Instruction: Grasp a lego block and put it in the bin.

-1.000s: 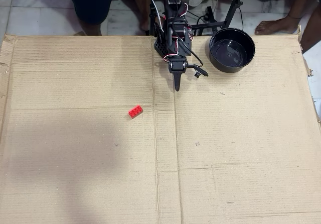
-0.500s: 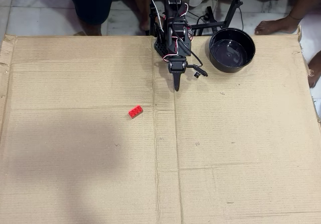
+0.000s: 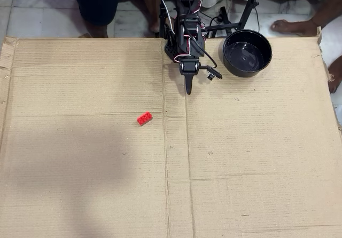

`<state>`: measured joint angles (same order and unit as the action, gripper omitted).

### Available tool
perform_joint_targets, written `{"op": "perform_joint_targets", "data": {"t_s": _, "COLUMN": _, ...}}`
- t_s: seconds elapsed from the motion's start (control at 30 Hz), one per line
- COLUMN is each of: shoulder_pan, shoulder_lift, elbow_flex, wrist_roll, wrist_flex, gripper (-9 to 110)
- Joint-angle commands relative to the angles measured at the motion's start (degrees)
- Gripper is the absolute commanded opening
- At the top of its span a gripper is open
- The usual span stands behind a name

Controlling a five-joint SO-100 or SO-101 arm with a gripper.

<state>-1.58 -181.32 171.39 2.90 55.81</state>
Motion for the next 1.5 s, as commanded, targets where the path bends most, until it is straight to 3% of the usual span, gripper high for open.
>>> {"op": "perform_joint_targets", "data": {"t_s": 0.0, "shoulder_pan": -0.5, "shoulder_lift": 6.3, "elbow_flex": -7.5, "wrist_roll": 3.9, "wrist_flex": -0.3, "gripper": 1}}
{"op": "perform_joint_targets", "data": {"t_s": 0.17, "shoulder_pan": -1.1, "shoulder_lift": 15.7, "elbow_flex": -14.3, "wrist_roll": 12.7, "wrist_flex": -0.6, "gripper": 2}}
{"op": "perform_joint_targets", "data": {"t_s": 0.57, "shoulder_pan": -7.4, "shoulder_lift": 28.8, "elbow_flex": -23.1, "wrist_roll": 44.4, "wrist_flex": -0.7, "gripper": 30}}
{"op": "perform_joint_targets", "data": {"t_s": 0.97, "shoulder_pan": -17.1, "shoulder_lift": 54.0, "elbow_flex": -38.0, "wrist_roll": 73.5, "wrist_flex": -0.6, "gripper": 30}}
{"op": "perform_joint_targets", "data": {"t_s": 1.47, "shoulder_pan": -24.2, "shoulder_lift": 82.3, "elbow_flex": -59.1, "wrist_roll": 92.7, "wrist_flex": -0.6, "gripper": 30}}
